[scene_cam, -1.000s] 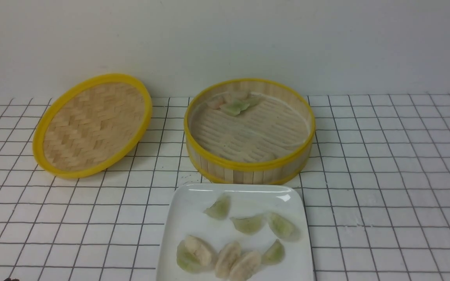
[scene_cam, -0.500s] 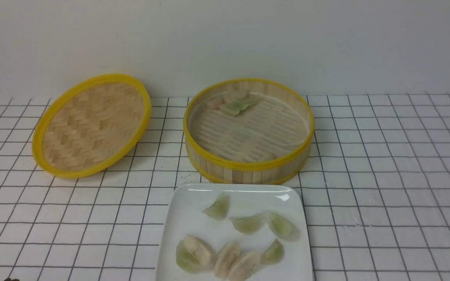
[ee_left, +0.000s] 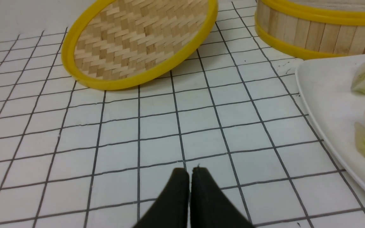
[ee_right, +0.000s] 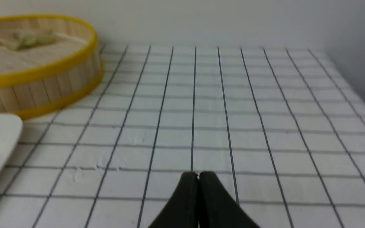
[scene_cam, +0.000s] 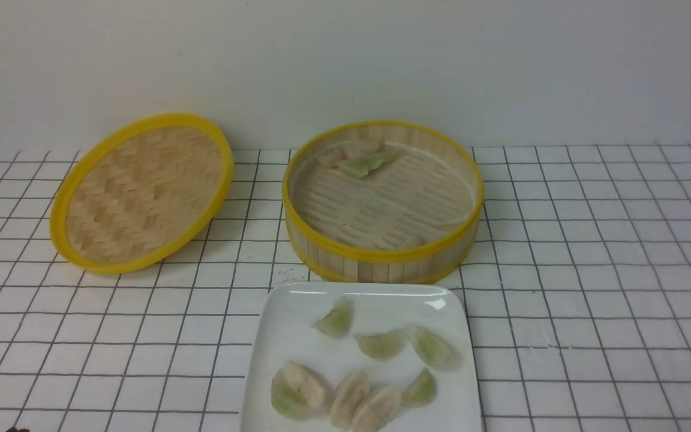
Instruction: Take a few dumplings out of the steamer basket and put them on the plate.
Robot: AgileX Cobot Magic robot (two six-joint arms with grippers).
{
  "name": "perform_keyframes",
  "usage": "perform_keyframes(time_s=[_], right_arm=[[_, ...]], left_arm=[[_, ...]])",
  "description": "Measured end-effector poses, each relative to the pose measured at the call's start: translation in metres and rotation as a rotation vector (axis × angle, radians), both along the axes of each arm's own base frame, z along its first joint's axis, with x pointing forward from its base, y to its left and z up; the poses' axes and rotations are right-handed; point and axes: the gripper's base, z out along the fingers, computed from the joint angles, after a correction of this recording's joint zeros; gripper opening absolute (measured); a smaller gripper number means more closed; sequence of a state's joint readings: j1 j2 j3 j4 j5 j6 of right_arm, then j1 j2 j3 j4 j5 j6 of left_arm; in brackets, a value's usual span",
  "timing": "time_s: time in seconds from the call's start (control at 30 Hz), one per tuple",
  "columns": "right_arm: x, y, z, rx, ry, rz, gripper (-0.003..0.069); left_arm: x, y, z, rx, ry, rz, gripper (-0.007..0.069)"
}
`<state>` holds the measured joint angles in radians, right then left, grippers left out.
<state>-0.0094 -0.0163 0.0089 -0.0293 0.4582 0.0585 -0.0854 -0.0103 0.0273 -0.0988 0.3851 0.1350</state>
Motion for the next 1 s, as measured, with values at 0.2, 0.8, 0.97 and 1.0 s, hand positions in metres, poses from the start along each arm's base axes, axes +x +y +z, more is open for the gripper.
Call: perform_keyframes(time_s=[0.2,0.8,0.97,1.0], right_arm=[[0.0016,0.0006,0.0020,0.012,-0.051,0.003,-0.0010],[0.0016,0.0006,0.0018,0.013,-0.051,0.002,-0.0010],[0.0016,0.0006,0.0018,0.013,-0.051,0.002,-0.0010],[0.0016,0.0006,0.0018,0.013,-0.051,0.002,-0.0010]], left_arm=[[0.0000,0.0000,0.0000,0.000,0.000,0.000,-0.0006],[0.0000,0.0000,0.0000,0.000,0.000,0.000,-0.0006],[0.0000,0.0000,0.0000,0.000,0.000,0.000,-0.0006],[0.0000,0.0000,0.0000,0.000,0.000,0.000,-0.0006]])
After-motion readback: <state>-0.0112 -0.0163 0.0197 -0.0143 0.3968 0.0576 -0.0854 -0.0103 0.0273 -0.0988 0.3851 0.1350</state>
